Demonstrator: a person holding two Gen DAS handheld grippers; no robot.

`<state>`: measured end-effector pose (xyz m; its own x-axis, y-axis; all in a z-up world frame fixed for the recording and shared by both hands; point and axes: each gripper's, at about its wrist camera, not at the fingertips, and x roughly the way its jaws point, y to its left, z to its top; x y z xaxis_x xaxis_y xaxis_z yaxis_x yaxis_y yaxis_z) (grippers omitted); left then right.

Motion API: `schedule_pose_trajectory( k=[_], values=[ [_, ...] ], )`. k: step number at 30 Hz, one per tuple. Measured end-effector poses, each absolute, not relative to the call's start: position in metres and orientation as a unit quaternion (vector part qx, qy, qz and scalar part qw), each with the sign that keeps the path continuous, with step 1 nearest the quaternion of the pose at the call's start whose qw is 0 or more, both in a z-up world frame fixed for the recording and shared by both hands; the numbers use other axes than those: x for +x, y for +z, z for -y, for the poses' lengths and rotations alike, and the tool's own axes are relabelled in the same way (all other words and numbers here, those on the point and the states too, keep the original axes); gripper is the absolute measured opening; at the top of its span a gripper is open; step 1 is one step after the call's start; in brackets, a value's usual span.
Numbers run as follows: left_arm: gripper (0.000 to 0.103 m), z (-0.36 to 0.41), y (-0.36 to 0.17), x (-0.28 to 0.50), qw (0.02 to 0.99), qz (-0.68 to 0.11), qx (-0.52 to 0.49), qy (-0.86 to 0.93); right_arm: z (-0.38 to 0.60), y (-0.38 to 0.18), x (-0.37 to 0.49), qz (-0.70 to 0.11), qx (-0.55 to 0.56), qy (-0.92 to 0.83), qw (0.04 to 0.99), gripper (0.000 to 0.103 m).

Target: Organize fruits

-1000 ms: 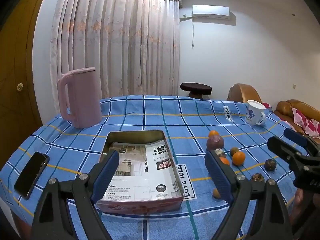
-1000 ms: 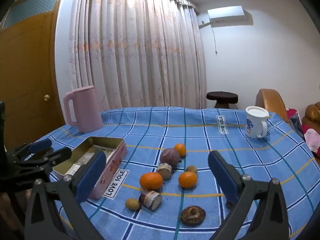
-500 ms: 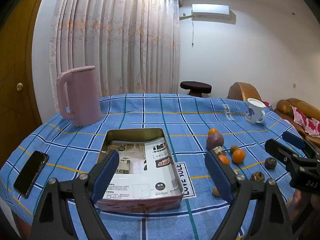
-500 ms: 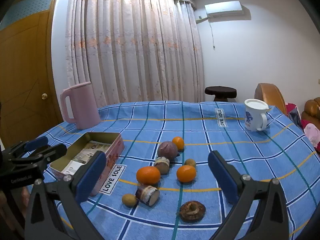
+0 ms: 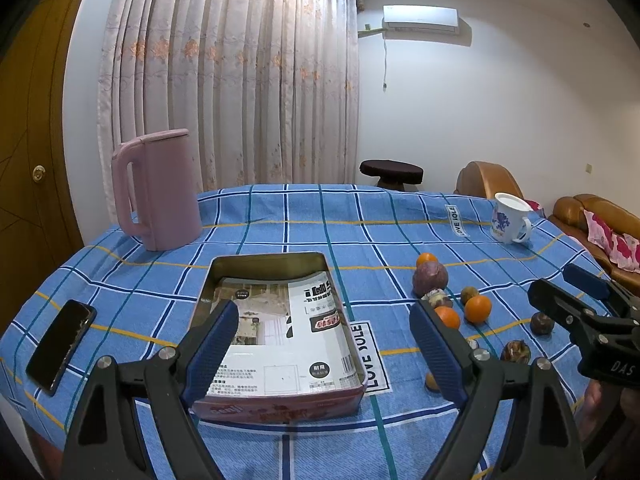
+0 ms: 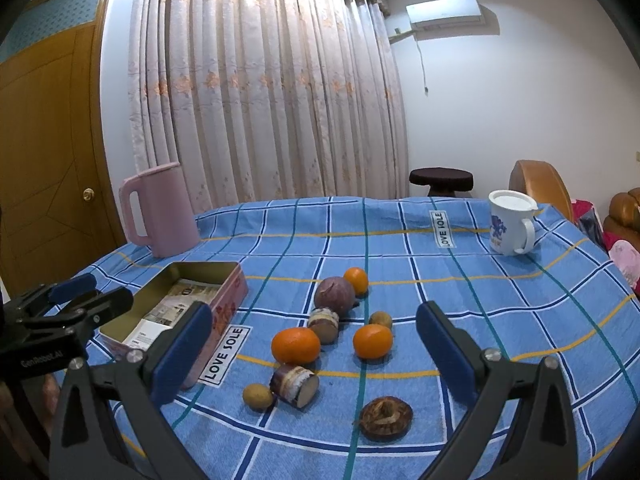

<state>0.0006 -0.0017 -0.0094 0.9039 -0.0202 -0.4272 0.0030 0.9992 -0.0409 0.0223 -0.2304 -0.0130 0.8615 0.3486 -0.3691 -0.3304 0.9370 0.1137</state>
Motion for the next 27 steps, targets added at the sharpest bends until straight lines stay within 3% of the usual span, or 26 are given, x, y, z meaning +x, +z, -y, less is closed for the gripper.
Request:
schedule_pose_trajectory(
  k=[27],
  values=[
    [0.089, 0.0087, -0.0174, 0.0056, 0.972, -0.233, -0.015, -0.010, 0.2326, -0.0181, 0.0222, -0.201, 0.026, 0.179, 0.963, 0.103]
  ],
)
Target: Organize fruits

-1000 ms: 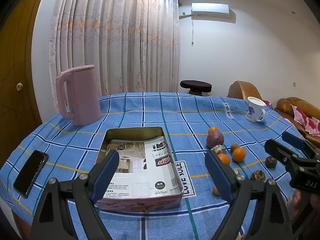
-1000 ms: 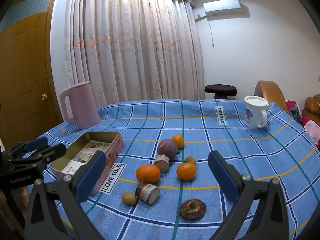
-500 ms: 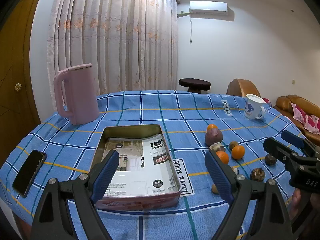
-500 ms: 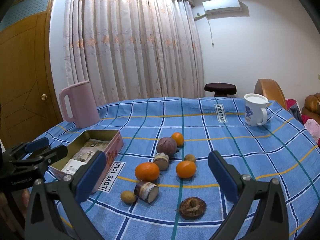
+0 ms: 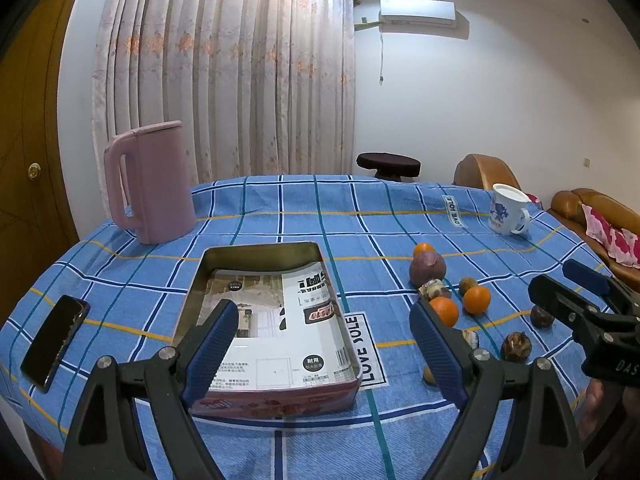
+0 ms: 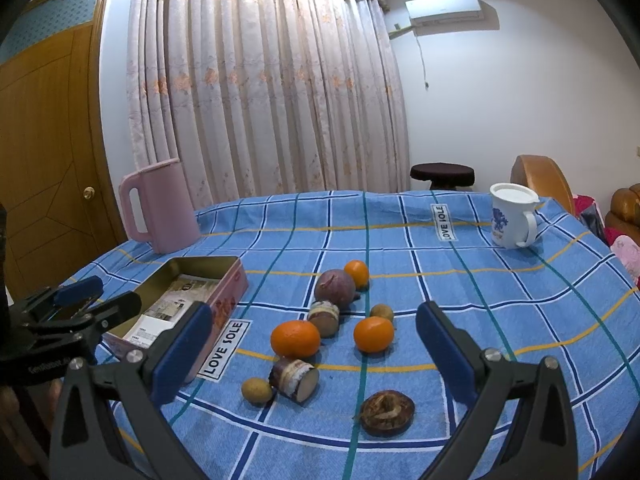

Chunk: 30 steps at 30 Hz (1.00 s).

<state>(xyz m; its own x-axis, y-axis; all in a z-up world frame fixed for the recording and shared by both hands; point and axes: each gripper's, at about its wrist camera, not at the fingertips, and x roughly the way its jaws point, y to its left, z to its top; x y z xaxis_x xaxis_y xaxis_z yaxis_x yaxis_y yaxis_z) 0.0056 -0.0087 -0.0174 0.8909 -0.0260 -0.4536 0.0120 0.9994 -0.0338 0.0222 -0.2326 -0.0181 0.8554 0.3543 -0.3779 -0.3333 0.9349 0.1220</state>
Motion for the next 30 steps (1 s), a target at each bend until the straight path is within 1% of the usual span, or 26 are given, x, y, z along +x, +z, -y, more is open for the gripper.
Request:
schedule_pose_trajectory(
  k=[9, 14, 16, 17, 20, 21, 26, 28, 30],
  values=[
    [0.088, 0.017, -0.031, 0.009, 0.969, -0.246, -0.011, -0.022, 0.236, -0.026, 0.022, -0.208, 0.018, 0.167, 0.964, 0.103],
    [0.088, 0.038, -0.052, 0.010, 0.964, -0.263, 0.012, -0.045, 0.245, -0.050, 0.020, -0.228, -0.007, 0.144, 0.963, 0.103],
    [0.088, 0.048, -0.056, 0.010, 0.961, -0.269, 0.021, -0.055, 0.251, -0.063, 0.022, -0.246, -0.002, 0.149, 0.958, 0.098],
    [0.088, 0.054, -0.059, 0.010, 0.961, -0.269, 0.025, -0.063, 0.254, -0.066, 0.023, -0.253, 0.001, 0.151, 0.956, 0.092],
    [0.088, 0.066, -0.062, 0.009, 0.960, -0.267, 0.039, -0.078, 0.260, -0.078, 0.025, -0.269, -0.003, 0.147, 0.952, 0.085],
    [0.088, 0.072, -0.064, 0.009, 0.959, -0.269, 0.045, -0.083, 0.262, -0.081, 0.026, -0.273, -0.003, 0.148, 0.951, 0.080],
    [0.088, 0.081, -0.070, 0.014, 0.955, -0.274, 0.056, -0.094, 0.264, -0.096, 0.034, -0.301, 0.004, 0.163, 0.940, 0.065],
    [0.088, 0.083, -0.071, 0.015, 0.955, -0.277, 0.055, -0.096, 0.263, -0.099, 0.038, -0.308, 0.002, 0.162, 0.937, 0.063],
    [0.088, 0.091, -0.070, 0.011, 0.958, -0.262, 0.076, -0.095, 0.263, -0.102, 0.040, -0.312, 0.002, 0.163, 0.936, 0.061]
  ],
)
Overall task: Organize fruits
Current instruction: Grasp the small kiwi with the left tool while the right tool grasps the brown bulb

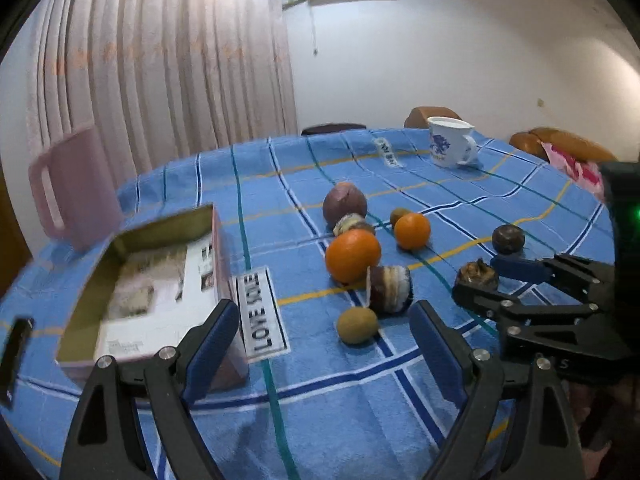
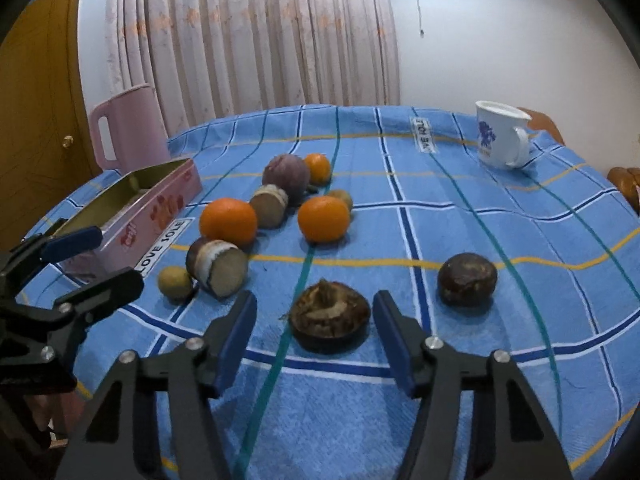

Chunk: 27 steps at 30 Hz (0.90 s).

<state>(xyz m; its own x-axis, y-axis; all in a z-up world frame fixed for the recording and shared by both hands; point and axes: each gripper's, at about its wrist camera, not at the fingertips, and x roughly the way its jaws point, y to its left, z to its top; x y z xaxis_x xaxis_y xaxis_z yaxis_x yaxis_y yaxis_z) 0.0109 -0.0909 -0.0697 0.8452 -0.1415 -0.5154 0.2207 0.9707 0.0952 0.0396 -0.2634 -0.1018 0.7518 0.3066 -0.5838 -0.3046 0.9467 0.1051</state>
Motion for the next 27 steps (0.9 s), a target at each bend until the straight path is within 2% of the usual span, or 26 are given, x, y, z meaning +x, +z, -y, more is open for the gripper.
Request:
schedule_pose_trajectory(
  k=[4, 6, 8, 14, 16, 20, 23, 27],
  values=[
    [0.088, 0.098, -0.075, 0.019, 0.950, -0.282, 0.068, -0.118, 0.268, -0.108, 0.044, -0.320, 0.005, 0.162, 0.933, 0.048],
    [0.071, 0.097, -0.081, 0.026, 0.945, -0.298, 0.062, -0.120, 0.270, -0.108, 0.043, -0.320, 0.008, 0.170, 0.932, 0.048],
    [0.065, 0.096, -0.084, 0.031, 0.940, -0.314, 0.050, -0.126, 0.270, -0.108, 0.042, -0.319, 0.005, 0.171, 0.932, 0.048],
    [0.064, 0.097, -0.092, 0.042, 0.931, -0.337, 0.034, -0.136, 0.272, -0.105, 0.040, -0.311, 0.018, 0.180, 0.933, 0.048],
    [0.049, 0.096, -0.097, 0.047, 0.925, -0.353, 0.022, -0.141, 0.272, -0.105, 0.040, -0.311, 0.019, 0.182, 0.933, 0.048],
    [0.041, 0.089, -0.101, 0.051, 0.923, -0.357, 0.002, -0.144, 0.272, -0.103, 0.039, -0.308, 0.018, 0.185, 0.933, 0.048],
    [0.030, 0.086, -0.101, 0.051, 0.921, -0.357, -0.008, -0.153, 0.270, -0.101, 0.038, -0.305, 0.017, 0.187, 0.933, 0.048],
    [0.030, 0.084, -0.100, 0.050, 0.920, -0.358, -0.012, -0.160, 0.267, -0.098, 0.038, -0.303, 0.014, 0.192, 0.933, 0.048]
  ],
)
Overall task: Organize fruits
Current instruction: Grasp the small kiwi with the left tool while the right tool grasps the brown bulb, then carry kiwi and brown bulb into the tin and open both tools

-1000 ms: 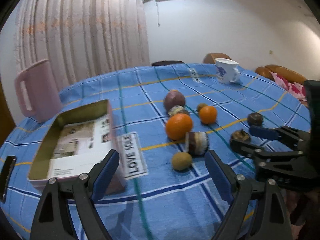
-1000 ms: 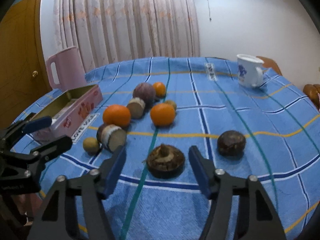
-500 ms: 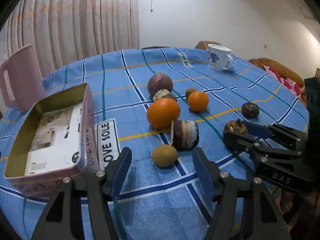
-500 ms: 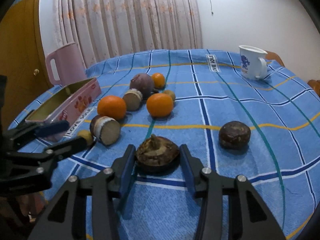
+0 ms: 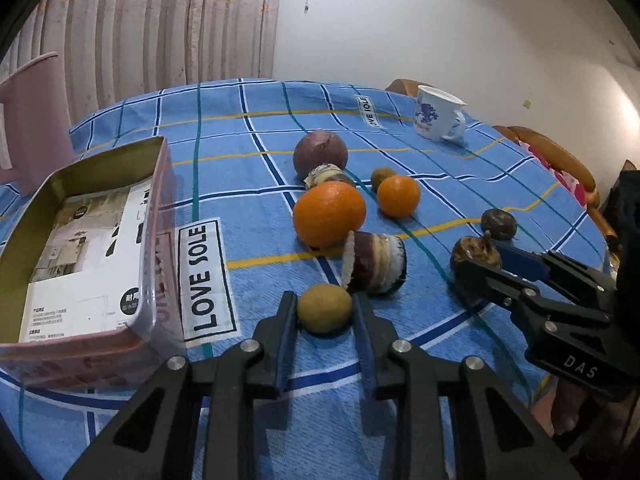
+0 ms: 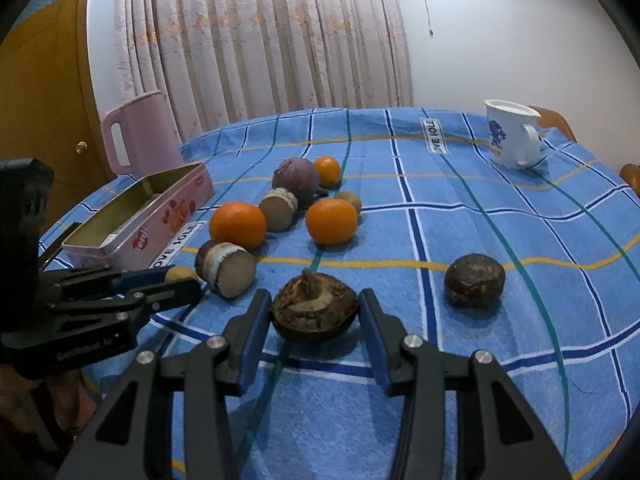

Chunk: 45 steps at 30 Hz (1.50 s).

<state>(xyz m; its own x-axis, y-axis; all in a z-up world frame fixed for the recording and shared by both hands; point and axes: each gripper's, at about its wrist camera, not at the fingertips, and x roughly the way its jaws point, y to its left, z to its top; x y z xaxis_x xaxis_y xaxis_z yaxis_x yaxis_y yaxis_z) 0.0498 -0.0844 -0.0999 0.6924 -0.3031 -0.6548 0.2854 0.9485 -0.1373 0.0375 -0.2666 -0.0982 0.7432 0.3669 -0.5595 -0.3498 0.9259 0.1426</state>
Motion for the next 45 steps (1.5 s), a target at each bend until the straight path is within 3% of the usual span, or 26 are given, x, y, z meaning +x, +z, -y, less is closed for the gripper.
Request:
schedule_pose_trajectory(
  k=[27, 45],
  values=[
    [0.030, 0.044, -0.050, 0.024, 0.959, -0.263, 0.012, -0.103, 0.209, -0.064, 0.043, -0.261, -0.023, 0.259, 0.930, 0.048],
    [0.030, -0.031, -0.047, 0.065, 0.961, -0.275, -0.006, -0.022, 0.132, -0.028, 0.083, -0.234, -0.039, 0.331, 0.913, 0.048]
  ],
)
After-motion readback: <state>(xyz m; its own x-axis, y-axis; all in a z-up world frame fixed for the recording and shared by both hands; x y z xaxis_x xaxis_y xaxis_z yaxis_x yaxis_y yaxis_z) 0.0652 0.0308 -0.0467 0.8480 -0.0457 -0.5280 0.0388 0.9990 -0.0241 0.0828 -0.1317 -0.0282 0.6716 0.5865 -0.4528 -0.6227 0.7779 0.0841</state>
